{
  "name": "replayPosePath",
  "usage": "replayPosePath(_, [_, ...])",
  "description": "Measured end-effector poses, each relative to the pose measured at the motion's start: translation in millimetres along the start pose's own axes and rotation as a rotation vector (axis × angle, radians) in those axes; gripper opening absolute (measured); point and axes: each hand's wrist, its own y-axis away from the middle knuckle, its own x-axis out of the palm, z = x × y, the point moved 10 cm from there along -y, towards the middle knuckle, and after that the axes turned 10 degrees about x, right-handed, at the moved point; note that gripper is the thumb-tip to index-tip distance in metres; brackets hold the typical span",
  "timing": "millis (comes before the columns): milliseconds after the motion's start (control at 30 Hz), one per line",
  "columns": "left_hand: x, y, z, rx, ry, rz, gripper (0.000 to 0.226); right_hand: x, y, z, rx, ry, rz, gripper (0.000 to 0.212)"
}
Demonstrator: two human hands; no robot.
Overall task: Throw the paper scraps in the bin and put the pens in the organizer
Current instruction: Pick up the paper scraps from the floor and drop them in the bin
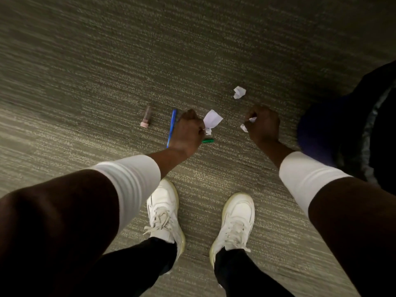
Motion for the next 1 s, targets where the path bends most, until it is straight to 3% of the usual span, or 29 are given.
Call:
replayPosePath(233, [11, -3, -1, 0.005, 0.082, -0.045, 0.025, 8, -29, 16, 0.018, -0.114, -0.003, 0.058])
replayPosePath(300, [16, -6, 7, -0.005, 0.094, -0.036, 0.024, 24, -44, 22, 0.021, -0.177, 0.088, 0.050])
replayPosePath(433, [24, -6, 19, -0.011, 0.083, -0.026, 0.023, 50, -73, 17, 0.176, -0.304, 0.164, 0.004])
replayPosePath(667, [24, 11, 31, 0.003, 0.117, 0.012, 0.019, 40, -63, 18, 0.098, -0.058, 0.102, 0.020])
replayPosePath(800, [6, 28, 19, -0.024, 0.164, 0.018, 0.013, 20, -22, 9, 0.150, -0.142, 0.117, 0.016])
replayPosePath(1000, [-40, 48, -36, -0.008, 0.142, 0.026, 0.020, -36, 64, -7, 0.200, -0.204, 0.096, 0.008])
